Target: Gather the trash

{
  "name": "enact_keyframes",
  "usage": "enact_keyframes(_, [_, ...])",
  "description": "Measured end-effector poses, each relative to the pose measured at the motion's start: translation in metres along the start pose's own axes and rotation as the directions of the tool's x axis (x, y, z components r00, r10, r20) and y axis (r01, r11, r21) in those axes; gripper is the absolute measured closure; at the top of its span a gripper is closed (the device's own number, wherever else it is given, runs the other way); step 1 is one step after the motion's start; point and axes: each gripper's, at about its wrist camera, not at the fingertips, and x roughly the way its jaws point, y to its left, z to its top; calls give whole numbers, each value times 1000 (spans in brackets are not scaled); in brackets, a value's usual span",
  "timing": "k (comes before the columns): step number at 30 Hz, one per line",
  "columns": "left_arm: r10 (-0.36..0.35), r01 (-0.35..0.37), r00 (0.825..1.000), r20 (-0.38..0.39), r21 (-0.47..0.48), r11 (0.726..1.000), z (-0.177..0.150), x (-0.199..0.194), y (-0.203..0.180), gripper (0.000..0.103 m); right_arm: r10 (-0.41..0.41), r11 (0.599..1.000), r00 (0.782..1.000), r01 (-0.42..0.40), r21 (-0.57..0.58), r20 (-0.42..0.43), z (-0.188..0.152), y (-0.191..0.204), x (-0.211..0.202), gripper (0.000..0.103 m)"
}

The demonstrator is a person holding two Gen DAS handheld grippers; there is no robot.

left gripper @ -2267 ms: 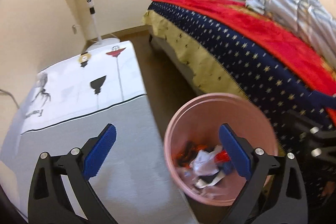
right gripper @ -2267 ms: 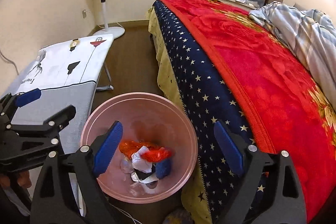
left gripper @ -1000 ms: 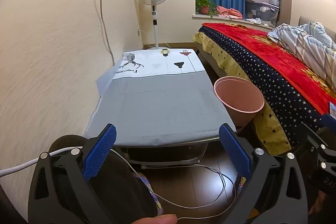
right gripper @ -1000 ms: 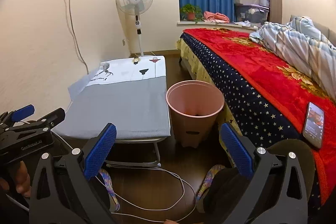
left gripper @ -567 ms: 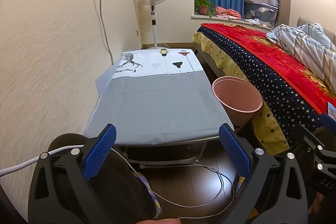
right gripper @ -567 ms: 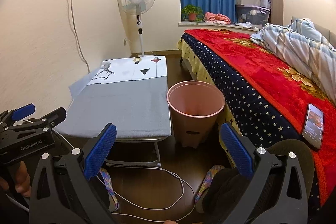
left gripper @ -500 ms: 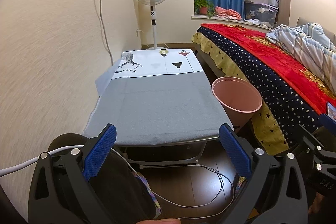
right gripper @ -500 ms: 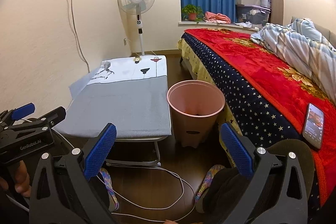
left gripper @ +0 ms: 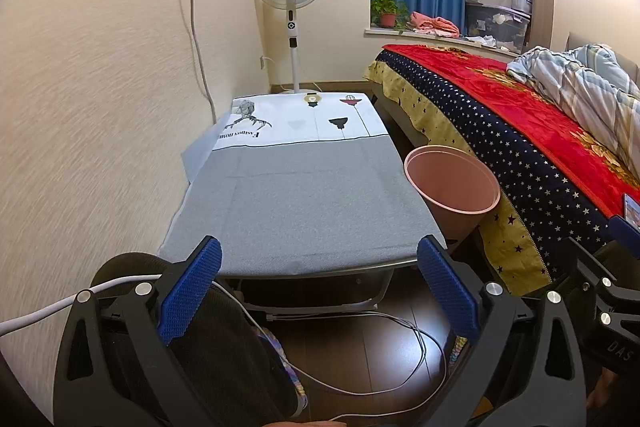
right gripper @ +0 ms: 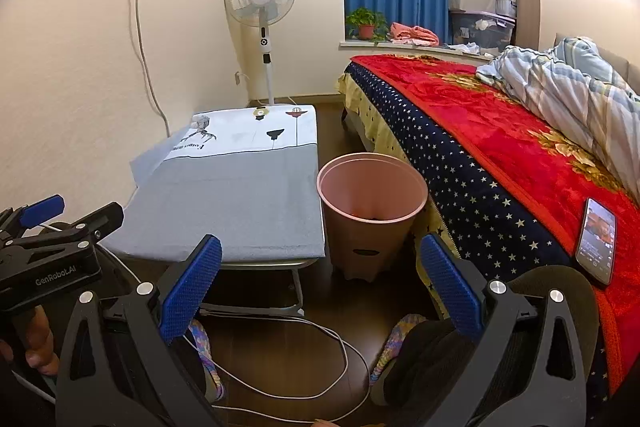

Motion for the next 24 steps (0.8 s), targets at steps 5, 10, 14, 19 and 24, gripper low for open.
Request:
enact_keyframes(5, [0, 0, 1000, -1, 0, 1000, 0, 0, 0, 8, -4, 1000, 1000, 4, -4, 3, 0, 1, 0, 5])
enact_keyframes(10, [0, 0, 1000, -2, -1, 1000, -1, 1, 1, 8, -3, 1000, 1000, 3, -2, 0, 0, 0, 0, 5])
enact_keyframes(14, [0, 0, 1000, -3, 0, 1000, -1, 1, 1, 8, -3, 1000, 1000, 3, -2, 2, 0, 0, 0, 5])
enact_keyframes(19, [1, -1, 1000, -4, 0, 1000, -2, 1, 0, 8, -3, 1000, 1000, 3, -1, -2, -1, 1, 0, 5])
enact_keyframes(24, [0, 0, 1000, -3, 1, 1000, -2, 2, 1, 8, -3, 1000, 1000, 3, -1, -2, -1, -1, -1, 5])
